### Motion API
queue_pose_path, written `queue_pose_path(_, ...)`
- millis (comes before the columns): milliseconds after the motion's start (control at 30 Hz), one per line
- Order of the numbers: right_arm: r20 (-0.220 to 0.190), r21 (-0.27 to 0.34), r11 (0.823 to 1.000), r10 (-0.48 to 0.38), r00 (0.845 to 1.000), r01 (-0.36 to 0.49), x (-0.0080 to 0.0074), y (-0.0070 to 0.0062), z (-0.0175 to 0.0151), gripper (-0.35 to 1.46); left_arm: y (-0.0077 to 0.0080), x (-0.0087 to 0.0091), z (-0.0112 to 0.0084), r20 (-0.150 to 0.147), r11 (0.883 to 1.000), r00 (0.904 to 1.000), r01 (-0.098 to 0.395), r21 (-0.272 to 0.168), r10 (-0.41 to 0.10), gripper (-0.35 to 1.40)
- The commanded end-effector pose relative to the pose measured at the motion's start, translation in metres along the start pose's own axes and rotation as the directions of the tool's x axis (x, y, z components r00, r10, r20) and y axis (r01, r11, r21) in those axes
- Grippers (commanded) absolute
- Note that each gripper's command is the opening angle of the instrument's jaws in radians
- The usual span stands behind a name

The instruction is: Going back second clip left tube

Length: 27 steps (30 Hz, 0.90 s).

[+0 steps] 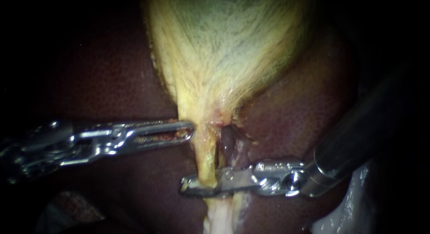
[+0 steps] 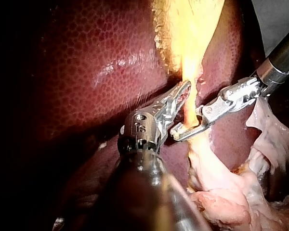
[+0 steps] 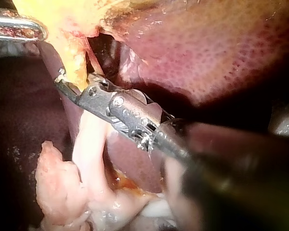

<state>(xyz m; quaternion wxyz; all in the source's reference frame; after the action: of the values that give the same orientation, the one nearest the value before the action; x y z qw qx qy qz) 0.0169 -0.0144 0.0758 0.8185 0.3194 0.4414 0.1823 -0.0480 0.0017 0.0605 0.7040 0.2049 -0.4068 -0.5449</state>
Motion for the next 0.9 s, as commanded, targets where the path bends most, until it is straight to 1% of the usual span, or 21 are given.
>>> queue_pose_path(33, 0.000, 0.000, 1.000, 0.000, 1.000, 0.000, 0.0000, 0.0000, 0.0000, -0.35, 0.0000, 0.0000, 0.0000, 0.000, 1.000, 1.0000, 0.000, 0.000, 0.000, -0.28)
queue_pose_path(133, 0.003, -0.001, 1.000, 0.000, 1.000, 0.000, 0.0000, 0.0000, 0.0000, -0.35, 0.0000, 0.0000, 0.0000, 0.000, 1.000, 1.0000, 0.000, 0.000, 0.000, -0.28)
queue_pose_path(200, -0.009, 0.002, 1.000, 0.000, 1.000, 0.000, 0.0000, 0.0000, 0.0001, -0.33, 0.0000, 0.0000, 0.0000, 0.000, 1.000, 1.0000, 0.000, 0.000, 0.000, -0.28)
queue_pose_path(267, -0.026, 0.007, 1.000, 0.000, 1.000, 0.000, 0.0002, 0.0001, 0.0001, -0.05, 0.0000, 0.0000, 0.0000, 0.000, 1.000, 1.0000, 0.000, 0.000, 0.000, -0.28)
queue_pose_path(300, -0.035, 0.009, 1.000, 0.001, 0.999, 0.000, 0.0003, 0.0002, 0.0002, 0.06, 0.0000, 0.0000, 0.0000, 0.000, 1.000, 1.0000, 0.000, 0.000, 0.000, -0.28)
queue_pose_path(367, -0.046, 0.012, 1.000, 0.001, 0.999, -0.001, 0.0005, 0.0003, 0.0003, 0.23, 0.0000, 0.0000, 0.0000, 0.000, 1.000, 1.0000, 0.000, 0.000, 0.000, -0.28)
queue_pose_path(467, -0.052, 0.013, 1.000, 0.002, 0.999, -0.001, 0.0006, 0.0004, 0.0004, 0.39, 0.0000, 0.0000, 0.0000, 0.000, 1.000, 1.0000, 0.000, 0.000, 0.000, -0.28)
queue_pose_path(633, -0.074, 0.012, 0.996, -0.093, 0.993, 0.094, 0.0005, 0.0008, 0.0004, 0.50, 0.0000, 0.0000, 0.0000, 0.000, 1.000, 1.0000, 0.000, 0.000, 0.000, -0.28)
queue_pose_path(733, -0.087, 0.007, 0.983, -0.180, 0.980, 0.182, 0.0004, 0.0014, 0.0004, 0.54, 0.0000, 0.0000, 0.0000, 0.000, 1.000, 1.0000, 0.000, 0.000, 0.000, -0.28)
queue_pose_path(800, -0.086, 0.003, 0.974, -0.227, 0.970, 0.228, 0.0003, 0.0018, 0.0004, 0.56, 0.0000, 0.0000, -0.0001, 0.000, 1.000, 1.0000, 0.000, 0.000, 0.000, -0.28)
queue_pose_path(900, -0.084, 0.002, 0.962, -0.273, 0.958, 0.274, 0.0001, 0.0023, 0.0002, 0.57, 0.0000, 0.0000, -0.0001, 0.000, 1.000, 1.0000, 0.000, 0.000, 0.000, -0.28)
